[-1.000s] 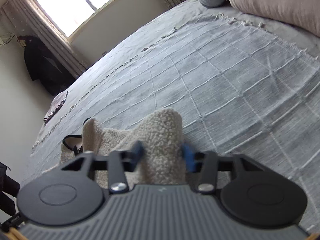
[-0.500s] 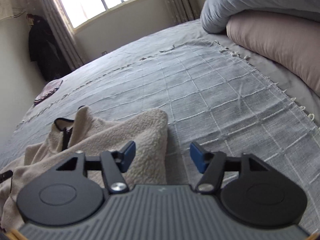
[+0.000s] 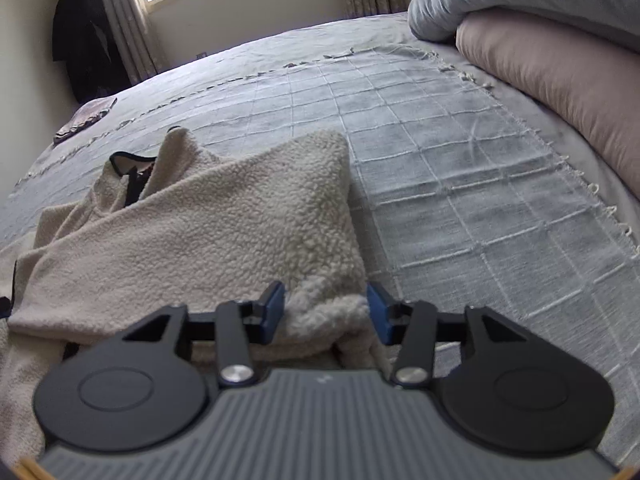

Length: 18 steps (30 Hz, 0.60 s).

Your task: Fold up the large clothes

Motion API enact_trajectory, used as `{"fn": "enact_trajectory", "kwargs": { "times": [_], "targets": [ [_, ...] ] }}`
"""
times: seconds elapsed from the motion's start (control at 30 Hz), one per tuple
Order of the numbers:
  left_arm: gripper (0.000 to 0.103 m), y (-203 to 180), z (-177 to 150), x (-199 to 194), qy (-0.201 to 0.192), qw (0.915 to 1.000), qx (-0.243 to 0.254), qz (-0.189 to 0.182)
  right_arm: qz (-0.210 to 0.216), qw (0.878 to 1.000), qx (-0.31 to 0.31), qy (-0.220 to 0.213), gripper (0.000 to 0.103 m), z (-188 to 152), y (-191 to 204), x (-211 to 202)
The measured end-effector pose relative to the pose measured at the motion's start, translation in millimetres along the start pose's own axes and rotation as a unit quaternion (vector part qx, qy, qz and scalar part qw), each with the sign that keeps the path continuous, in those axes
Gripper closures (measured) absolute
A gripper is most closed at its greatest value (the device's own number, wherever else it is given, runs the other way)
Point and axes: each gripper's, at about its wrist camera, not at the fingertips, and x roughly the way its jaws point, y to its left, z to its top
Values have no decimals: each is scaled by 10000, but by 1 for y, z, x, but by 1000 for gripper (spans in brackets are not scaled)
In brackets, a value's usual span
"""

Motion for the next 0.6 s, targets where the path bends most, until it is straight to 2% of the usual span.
{"fn": "enact_trajectory", "kwargs": {
  "times": [0.03, 0.07, 0.23, 0.33, 0.53, 0.6],
  "targets": [
    [21, 4, 0, -8, -51, 9999, -11, 130, -13, 10000, -10, 20, 42, 0, 4, -5],
    [18, 9, 0, -16, -87, 9997, -10, 231, -32, 10000, -13, 40, 42, 0, 9, -10],
    [12, 56, -1, -53, -177, 9963, -274, 794, 84, 9999, -14, 94, 26, -6, 37, -29],
    [8, 92, 1, -72, -246, 9915, -539, 1158, 138, 9997, -177, 88, 21, -13, 55, -32],
    [8, 181, 9, -90, -328, 9715, -1325, 1937, 211, 9989, -370, 173, 15, -24, 78, -29],
    [8, 216, 13, -90, -304, 9620, -1604, 2189, 172, 9989, -387, 220, 15, -26, 80, -27]
  ]
}}
